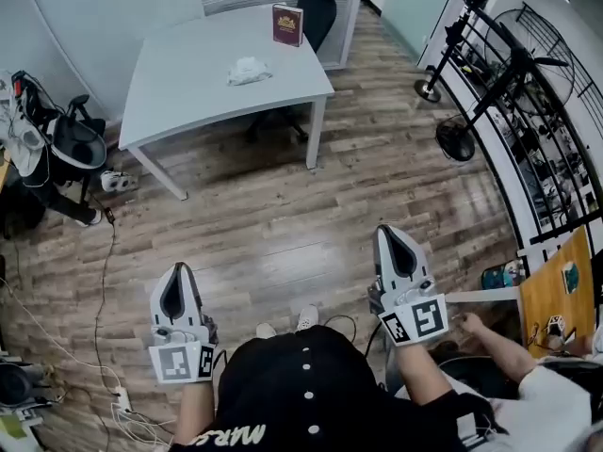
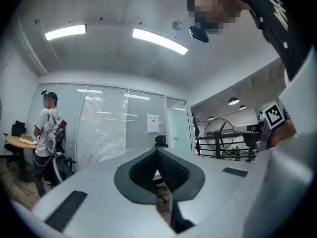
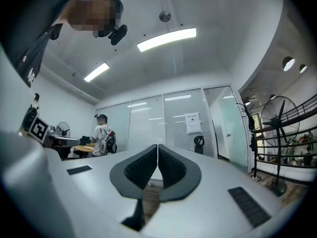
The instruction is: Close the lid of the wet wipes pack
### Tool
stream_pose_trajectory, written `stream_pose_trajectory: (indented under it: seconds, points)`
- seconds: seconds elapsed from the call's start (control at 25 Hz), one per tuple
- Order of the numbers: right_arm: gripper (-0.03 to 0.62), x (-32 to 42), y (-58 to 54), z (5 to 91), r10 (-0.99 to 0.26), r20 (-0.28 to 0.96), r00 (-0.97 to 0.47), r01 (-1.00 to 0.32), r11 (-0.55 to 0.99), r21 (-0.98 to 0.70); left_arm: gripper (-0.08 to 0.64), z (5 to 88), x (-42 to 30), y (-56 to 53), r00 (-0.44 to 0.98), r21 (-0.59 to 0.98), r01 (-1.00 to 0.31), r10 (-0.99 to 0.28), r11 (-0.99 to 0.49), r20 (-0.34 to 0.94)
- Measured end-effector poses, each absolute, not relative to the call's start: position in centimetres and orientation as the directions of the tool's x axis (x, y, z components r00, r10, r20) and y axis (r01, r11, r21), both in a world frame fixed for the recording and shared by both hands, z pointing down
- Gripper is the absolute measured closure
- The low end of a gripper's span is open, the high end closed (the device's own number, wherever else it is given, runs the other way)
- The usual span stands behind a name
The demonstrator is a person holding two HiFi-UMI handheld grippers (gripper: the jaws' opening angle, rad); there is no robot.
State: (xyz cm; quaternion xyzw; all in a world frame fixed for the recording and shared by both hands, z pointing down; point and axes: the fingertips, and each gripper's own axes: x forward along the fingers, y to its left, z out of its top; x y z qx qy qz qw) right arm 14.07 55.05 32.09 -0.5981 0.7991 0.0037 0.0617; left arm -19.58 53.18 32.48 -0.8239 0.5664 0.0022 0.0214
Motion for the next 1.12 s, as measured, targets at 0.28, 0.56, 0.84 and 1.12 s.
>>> stream_pose_trajectory:
  seconds: [0.28,0.56,0.84,1.12]
  points:
    - [0.434,15.5,53.8,32.5,-0.954,-0.093,-0.287,-0.952,0.294,-0.08,0.554,32.6,-17.7,52.8,0.339,-0.027,-0.941,-0.941,-0.339,-0.021]
    - [0.344,16.1,52.9,33.8,-0.933,-0.089,-0.35,-0.93,0.357,-0.087,0.554,33.6,-16.4,54.0,0.297,-0.03,-0.954,-0.955,-0.297,-0.006]
    - [0.345,16.7,51.5,34.8,-0.927,-0.079,-0.365,-0.924,0.372,-0.089,0.554,34.2,-16.1,52.8,0.284,-0.032,-0.958,-0.959,-0.284,-0.007]
    - [0.347,16.5,48.3,34.4,-0.93,-0.084,-0.357,-0.928,0.364,-0.086,0.554,33.9,-16.1,49.2,0.305,-0.033,-0.952,-0.952,-0.304,-0.02]
